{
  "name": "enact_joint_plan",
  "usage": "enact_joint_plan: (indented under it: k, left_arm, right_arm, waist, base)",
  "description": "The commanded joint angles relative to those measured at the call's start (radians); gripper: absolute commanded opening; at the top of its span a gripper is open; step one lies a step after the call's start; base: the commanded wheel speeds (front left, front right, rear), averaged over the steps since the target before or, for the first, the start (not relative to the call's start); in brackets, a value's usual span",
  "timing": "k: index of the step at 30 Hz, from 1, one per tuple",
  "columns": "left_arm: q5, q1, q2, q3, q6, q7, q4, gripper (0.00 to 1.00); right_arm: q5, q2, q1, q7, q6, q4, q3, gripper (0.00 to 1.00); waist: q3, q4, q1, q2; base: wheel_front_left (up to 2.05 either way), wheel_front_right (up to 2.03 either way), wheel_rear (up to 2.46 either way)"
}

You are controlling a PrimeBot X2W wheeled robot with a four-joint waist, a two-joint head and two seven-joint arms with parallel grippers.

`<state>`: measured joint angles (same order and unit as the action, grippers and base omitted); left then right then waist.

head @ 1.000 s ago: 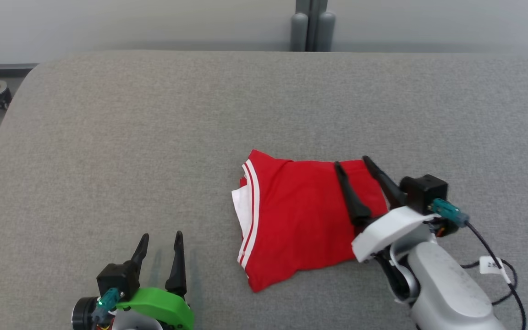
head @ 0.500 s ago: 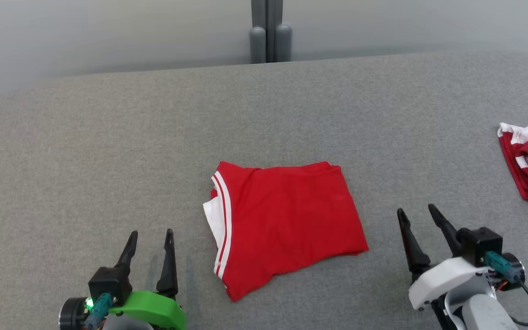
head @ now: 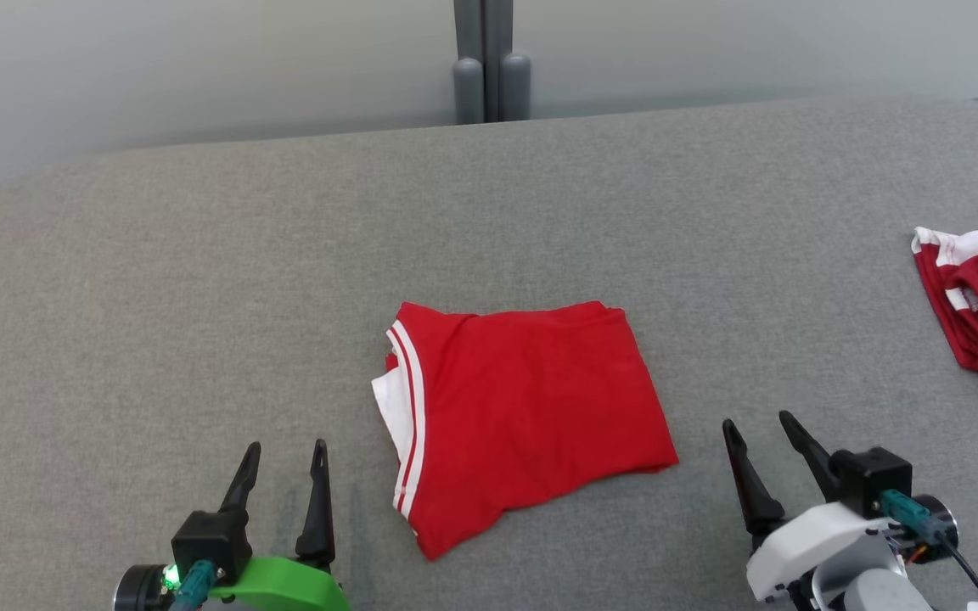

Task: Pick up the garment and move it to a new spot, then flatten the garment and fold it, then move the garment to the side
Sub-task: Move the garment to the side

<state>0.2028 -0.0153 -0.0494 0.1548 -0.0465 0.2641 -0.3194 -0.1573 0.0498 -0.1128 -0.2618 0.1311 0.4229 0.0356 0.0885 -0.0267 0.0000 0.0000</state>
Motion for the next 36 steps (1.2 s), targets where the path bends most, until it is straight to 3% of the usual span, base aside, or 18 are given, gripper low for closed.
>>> enact_joint_plan:
  k: [1, 10, 15, 16, 17, 18, 22, 29, 36]
  left_arm:
    - [-0.001, -0.020, -0.003, 0.002, -0.004, 0.000, 0.006, 1.00]
    - [0.008, -0.069, -0.003, 0.030, -0.021, 0.000, -0.006, 1.00]
    - [0.008, -0.081, -0.003, 0.034, -0.027, 0.000, -0.013, 1.00]
    - [0.008, -0.081, -0.003, 0.032, -0.028, 0.000, -0.013, 1.00]
    - [0.008, -0.078, -0.003, 0.028, -0.027, 0.000, -0.012, 1.00]
    - [0.009, -0.073, -0.003, 0.024, -0.027, 0.000, -0.011, 1.00]
    - [-0.006, -0.054, -0.003, 0.011, -0.031, 0.000, -0.009, 1.00]
    - [-0.030, -0.062, -0.003, 0.012, -0.047, 0.000, 0.003, 1.00]
    - [-0.035, -0.088, -0.003, 0.023, -0.050, 0.000, 0.007, 1.00]
  right_arm:
    - [-0.001, 0.003, -0.027, -0.004, -0.001, 0.003, 0.009, 1.00]
    - [-0.046, 0.004, -0.229, -0.004, -0.001, 0.146, 0.102, 1.00]
    - [-0.051, 0.004, -0.316, 0.001, -0.001, 0.365, 0.140, 1.00]
    - [-0.055, 0.004, -0.324, 0.003, -0.001, 0.398, 0.145, 0.93]
    - [-0.059, 0.003, -0.327, 0.004, -0.001, 0.439, 0.150, 0.34]
    - [-0.064, 0.003, -0.328, 0.007, -0.001, 0.464, 0.156, 0.00]
    - [-0.073, 0.004, -0.337, 0.008, -0.003, 0.499, 0.149, 0.00]
    - [-0.032, 0.009, -0.320, 0.004, -0.005, 0.421, 0.082, 0.00]
    - [-0.054, 0.006, -0.311, -0.002, -0.003, 0.371, 0.102, 0.00]
  waist:
    - [0.018, 0.017, 0.0000, 0.0000]
    - [0.099, 0.103, 0.0000, 0.0000]
    - [0.128, 0.138, 0.0000, 0.0000]
    - [0.129, 0.139, 0.0000, 0.0000]
    - [0.130, 0.136, 0.0000, 0.0000]
    - [0.130, 0.130, 0.0000, 0.0000]
    - [0.118, 0.063, 0.0000, 0.0000]
    - [0.087, -0.152, 0.0000, 0.0000]
    - [0.087, -0.378, 0.0000, 0.0000]
  base:
    - [0.00, 0.00, 0.00]
    - [0.00, 0.00, 0.00]
    - [0.00, 0.00, 0.00]
    - [0.00, 0.00, 0.00]
    - [0.00, 0.00, 0.00]
    - [0.00, 0.00, 0.00]
    - [0.00, 0.00, 0.00]
    - [0.00, 0.00, 0.00]
    - [0.00, 0.00, 0.00]
